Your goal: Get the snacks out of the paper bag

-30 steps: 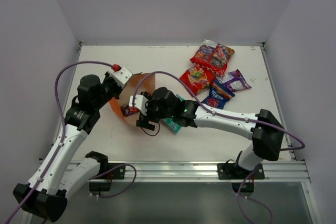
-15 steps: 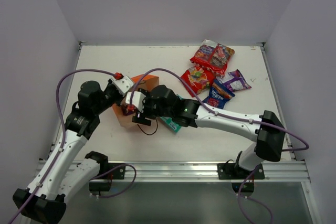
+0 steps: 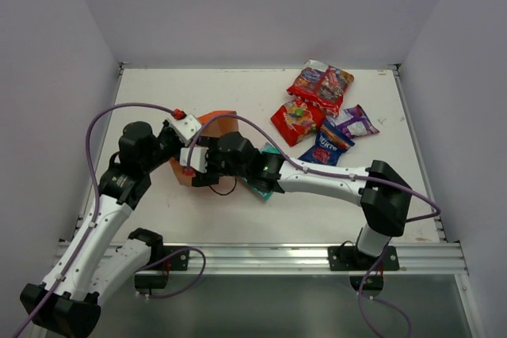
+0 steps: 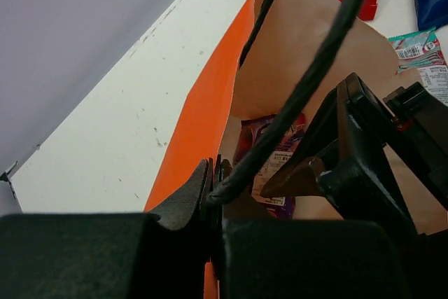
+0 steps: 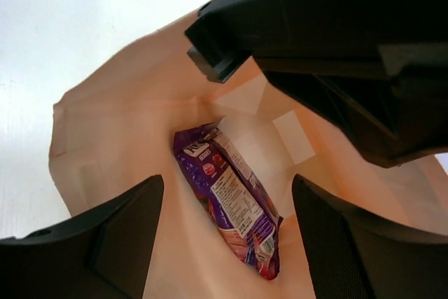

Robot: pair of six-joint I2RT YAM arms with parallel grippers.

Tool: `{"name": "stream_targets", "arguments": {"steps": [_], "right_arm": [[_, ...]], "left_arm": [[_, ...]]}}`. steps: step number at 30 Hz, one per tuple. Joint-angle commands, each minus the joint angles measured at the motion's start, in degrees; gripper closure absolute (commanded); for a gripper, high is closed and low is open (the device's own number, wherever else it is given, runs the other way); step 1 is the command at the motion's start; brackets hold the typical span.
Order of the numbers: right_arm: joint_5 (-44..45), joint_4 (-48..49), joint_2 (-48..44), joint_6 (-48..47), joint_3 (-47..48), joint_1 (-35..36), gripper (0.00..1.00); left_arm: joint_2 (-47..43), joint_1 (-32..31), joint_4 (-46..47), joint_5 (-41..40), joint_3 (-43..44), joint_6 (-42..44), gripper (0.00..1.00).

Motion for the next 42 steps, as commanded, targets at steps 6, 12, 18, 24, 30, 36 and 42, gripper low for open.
{"name": "stream_targets", "arguments": {"steps": [6, 12, 18, 24, 30, 36, 42], "right_arm": [[3.7, 4.68, 5.39, -2.91, -5.96, -1.6, 0.22], [2.75, 6.79, 0.12, -0.46, -9.83, -1.78, 0.22], [2.99, 10.22, -1.83, -0.71, -11.69, -2.57, 0.22], [6.25, 12.86, 3.09, -6.42, -10.37, -3.62, 0.21], [6.52, 12.51, 6.7, -10.82, -9.05, -3.98, 0.2], [6.95, 12.16, 7.93, -13.46, -9.67, -3.89, 0.19], [8.97, 12.42, 10.56, -17.5, -8.44, -3.97, 0.18]], "left_arm": [[-0.91, -0.64, 1.66, 2.72, 1.13, -2.43, 1.0], [-0.03, -0.64, 1.22, 1.84, 1.31, -2.43, 1.0], [-0.12, -0.64, 0.96, 2.54, 1.22, -2.08, 1.0], [-1.0, -0.64, -0.19, 5.0, 2.1, -1.11, 1.0], [-1.09, -0.64, -1.15, 6.85, 3.94, -1.12, 1.0], [-1.09, -0.64, -2.47, 7.2, 5.53, -0.59, 1.0], [-0.47, -0.63, -3.27, 13.44, 5.7, -1.29, 1.0]]}}
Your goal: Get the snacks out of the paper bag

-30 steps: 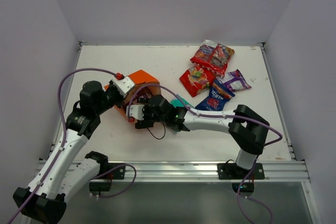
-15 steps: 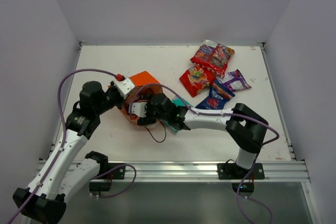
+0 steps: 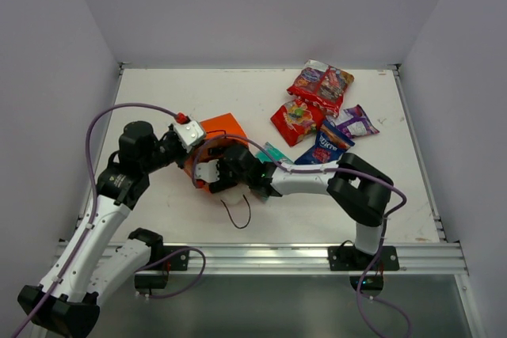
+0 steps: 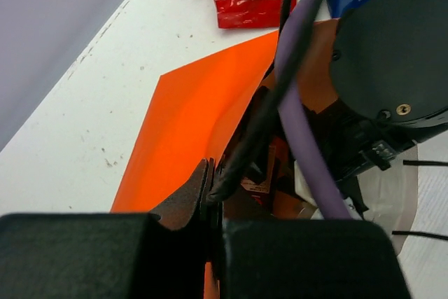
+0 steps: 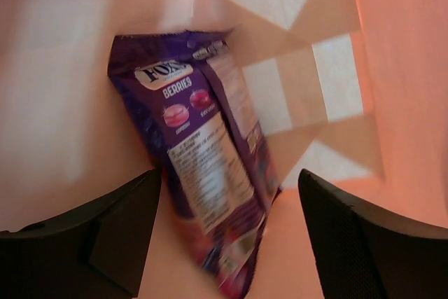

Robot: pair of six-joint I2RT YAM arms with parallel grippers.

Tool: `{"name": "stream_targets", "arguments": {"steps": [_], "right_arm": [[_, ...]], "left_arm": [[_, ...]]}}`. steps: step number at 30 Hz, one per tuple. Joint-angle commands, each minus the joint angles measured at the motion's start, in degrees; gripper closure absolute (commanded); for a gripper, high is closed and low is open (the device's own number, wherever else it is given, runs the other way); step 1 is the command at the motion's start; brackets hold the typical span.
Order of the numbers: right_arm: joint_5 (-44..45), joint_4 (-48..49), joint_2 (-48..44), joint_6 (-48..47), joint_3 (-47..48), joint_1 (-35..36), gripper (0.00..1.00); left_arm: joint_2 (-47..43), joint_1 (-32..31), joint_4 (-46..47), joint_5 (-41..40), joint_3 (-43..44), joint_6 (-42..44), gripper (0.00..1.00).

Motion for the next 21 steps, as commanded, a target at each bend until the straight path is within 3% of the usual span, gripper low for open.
{"name": "stream_targets", "arguments": {"steps": [1, 8, 11, 14, 16, 17, 21], "right_arm": [[2.18, 1.1, 2.5, -3.95, 2.93, -0.17, 0.18], [1.3, -3.55, 6.9, -3.87, 7.76, -0.17, 0.21], [1.3, -5.66, 8.66, -3.6, 9.17, -0.26, 0.28], [2.88, -7.25, 10.59, -3.25, 10.67, -0.35, 0.44], [3.06, -7.07, 10.77, -2.81, 10.84, -0.61, 0.61], [3.32, -6.9, 10.94, -2.46, 11.02, -0.61, 0.76], [5.08, -4.79, 10.6, -2.55, 11.02, -0.61, 0.86]], "left_arm": [[-0.43, -0.2, 3.29, 5.29, 3.17, -0.44, 1.0], [-1.04, -0.2, 2.76, 8.37, 3.08, -0.96, 1.0], [-1.04, -0.2, 2.5, 8.98, 3.08, -0.88, 1.0], [-0.61, -0.2, 2.33, 9.51, 3.08, -1.05, 1.0], [-0.69, -0.2, 2.32, 9.86, 3.08, -1.05, 1.0], [-0.69, -0.2, 2.15, 9.87, 3.08, -0.97, 1.0], [-0.52, -0.2, 2.06, 9.78, 3.08, -0.97, 1.0]]}}
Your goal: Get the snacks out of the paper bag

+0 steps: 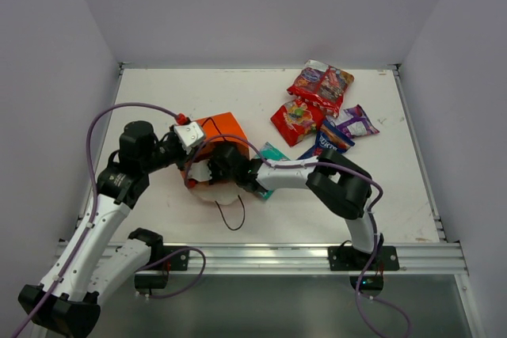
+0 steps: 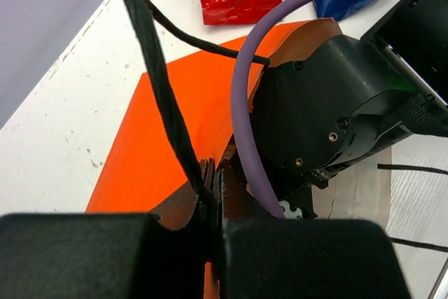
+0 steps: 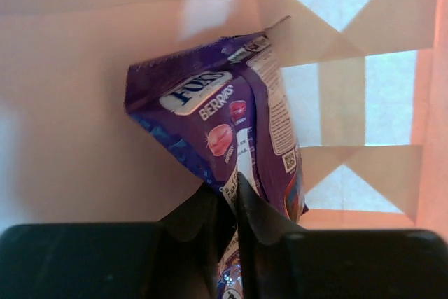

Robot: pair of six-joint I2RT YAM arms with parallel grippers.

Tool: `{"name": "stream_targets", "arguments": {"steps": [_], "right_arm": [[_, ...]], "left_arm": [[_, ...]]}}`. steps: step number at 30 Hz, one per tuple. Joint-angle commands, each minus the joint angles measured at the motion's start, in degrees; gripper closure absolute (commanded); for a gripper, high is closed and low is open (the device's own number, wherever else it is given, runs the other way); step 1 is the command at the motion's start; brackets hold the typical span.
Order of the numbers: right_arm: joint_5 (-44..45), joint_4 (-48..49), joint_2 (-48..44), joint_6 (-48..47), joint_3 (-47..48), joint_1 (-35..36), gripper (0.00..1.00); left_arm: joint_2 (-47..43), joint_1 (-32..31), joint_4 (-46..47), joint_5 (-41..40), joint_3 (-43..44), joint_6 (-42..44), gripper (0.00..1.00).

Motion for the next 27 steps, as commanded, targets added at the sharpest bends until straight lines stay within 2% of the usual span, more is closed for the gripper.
{"name": "stream_targets", "arguments": {"steps": [1, 2, 6, 12, 16, 21, 27], "right_arm": [[3.22, -0.22, 0.5, 0.38, 1.88, -0.52, 0.92], [3.4, -0.31, -0.12, 0.38, 1.8, -0.52, 1.0], [1.21, -1.45, -6.69, 2.14, 0.31, -0.44, 1.0], [-2.66, -4.26, -18.72, 5.3, -3.55, 0.44, 1.0], [-4.69, -6.28, -25.93, 7.32, -6.2, 0.97, 1.0], [-6.96, -11.89, -34.56, 9.17, -7.35, 1.15, 1.0], [-9.61, -19.18, -49.76, 13.47, -5.33, 1.15, 1.0]], "left_arm": [[-0.84, -0.57, 3.74, 5.76, 3.08, -0.97, 1.0], [-0.76, -0.57, 3.74, 5.4, 3.08, -0.97, 1.0], [0.03, -0.57, 4.27, 2.33, 2.9, -1.05, 1.0], [1.7, -0.57, 7.17, -9.96, 3.6, -3.6, 1.0], [2.93, -0.57, 8.05, -12.17, 4.13, -4.21, 1.0], [3.55, -0.57, 10.07, -14.54, 4.48, -5.88, 1.0], [7.32, -0.48, 10.16, -24.2, 7.38, -10.1, 1.0]]}}
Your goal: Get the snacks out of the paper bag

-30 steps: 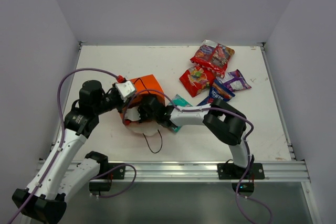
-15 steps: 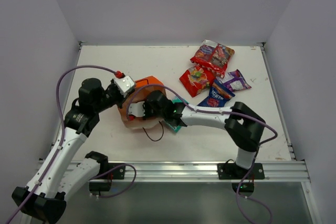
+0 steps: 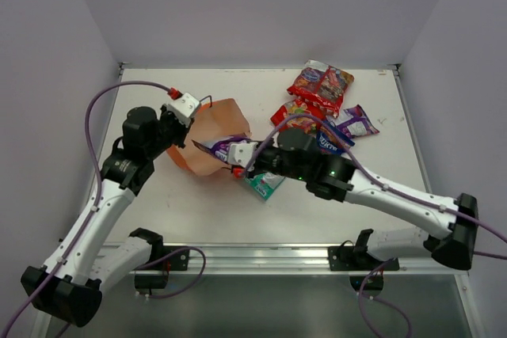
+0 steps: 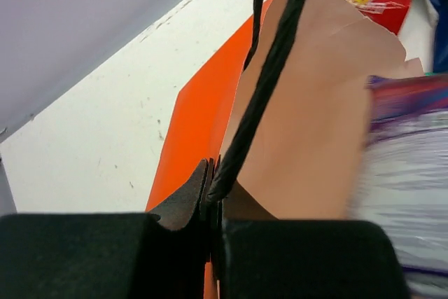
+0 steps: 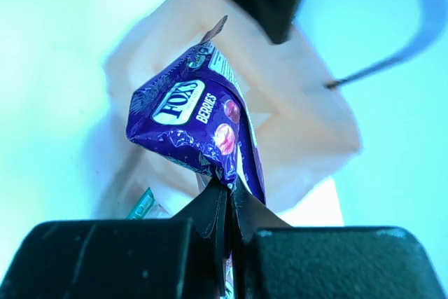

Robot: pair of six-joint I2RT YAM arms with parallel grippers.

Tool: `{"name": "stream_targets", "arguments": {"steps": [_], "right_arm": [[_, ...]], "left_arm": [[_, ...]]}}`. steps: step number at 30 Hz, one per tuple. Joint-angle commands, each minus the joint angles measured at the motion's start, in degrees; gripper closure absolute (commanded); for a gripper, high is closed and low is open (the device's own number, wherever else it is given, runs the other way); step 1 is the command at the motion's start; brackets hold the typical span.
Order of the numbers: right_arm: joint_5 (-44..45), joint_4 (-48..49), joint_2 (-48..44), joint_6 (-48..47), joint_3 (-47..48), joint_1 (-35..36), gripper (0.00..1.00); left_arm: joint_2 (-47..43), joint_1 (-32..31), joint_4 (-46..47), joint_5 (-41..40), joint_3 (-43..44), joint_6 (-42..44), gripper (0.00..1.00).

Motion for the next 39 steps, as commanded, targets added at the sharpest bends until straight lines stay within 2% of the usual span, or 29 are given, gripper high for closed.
{"name": "stream_targets", "arguments": {"steps": [1, 4, 6, 10, 15, 19, 24, 30, 33, 35, 36, 38, 39], "right_arm": [[-3.11, -3.64, -9.82, 4.7, 2.37, 0.1, 1.0], [-2.51, -5.58, -15.62, 8.65, 2.64, -0.34, 1.0], [0.03, -5.58, -18.87, 11.82, 2.37, -2.52, 1.0], [5.66, -6.37, -22.66, 20.17, 0.36, -7.72, 1.0], [15.23, -13.83, -23.63, 29.05, -5.7, -10.01, 1.0], [17.45, -21.47, -24.51, 45.03, -12.29, -10.01, 1.0], [22.44, -35.62, -23.46, 65.75, -15.47, -9.92, 1.0], [32.46, -44.51, -18.99, 75.54, -13.45, -9.92, 1.0], [31.78, -46.19, -12.86, 76.0, -11.78, -9.92, 0.99], [28.29, -45.06, -9.85, 76.09, -11.16, -9.75, 0.88], [26.26, -43.48, -9.05, 75.22, -11.77, -9.57, 0.72], [22.47, -38.05, -9.13, 74.42, -13.27, -8.35, 0.55], [18.54, -36.54, -9.74, 73.64, -13.62, -8.08, 0.37]], "left_arm": [[2.32, -0.11, 3.6, -9.99, 3.97, -4.9, 1.0], [6.1, 1.11, 2.03, -15.54, 6.7, -8.49, 1.0], [8.9, 3.65, 0.53, -16.27, 9.16, -10.79, 1.0], [11.55, 9.19, 0.35, -10.06, 11.89, -16.77, 1.0], [14.72, 13.24, 0.09, -8.27, 15.66, -23.0, 1.0], [17.0, 15.27, 0.7, -5.02, 17.42, -26.53, 1.0], [19.64, 18.78, 1.58, -2.22, 19.01, -30.04, 1.0], [22.19, 22.65, 4.65, 1.92, 19.8, -34.43, 1.0], [23.42, 22.92, 5.62, 2.45, 19.89, -35.23, 1.0], [24.21, 23.35, 6.59, 3.06, 19.28, -35.67, 1.0], [24.47, 23.53, 6.94, 3.94, 19.01, -36.11, 1.0], [25.0, 24.4, 7.91, 4.56, 18.48, -36.64, 1.0], [25.18, 24.67, 8.17, 5.26, 18.22, -36.99, 1.0]]}}
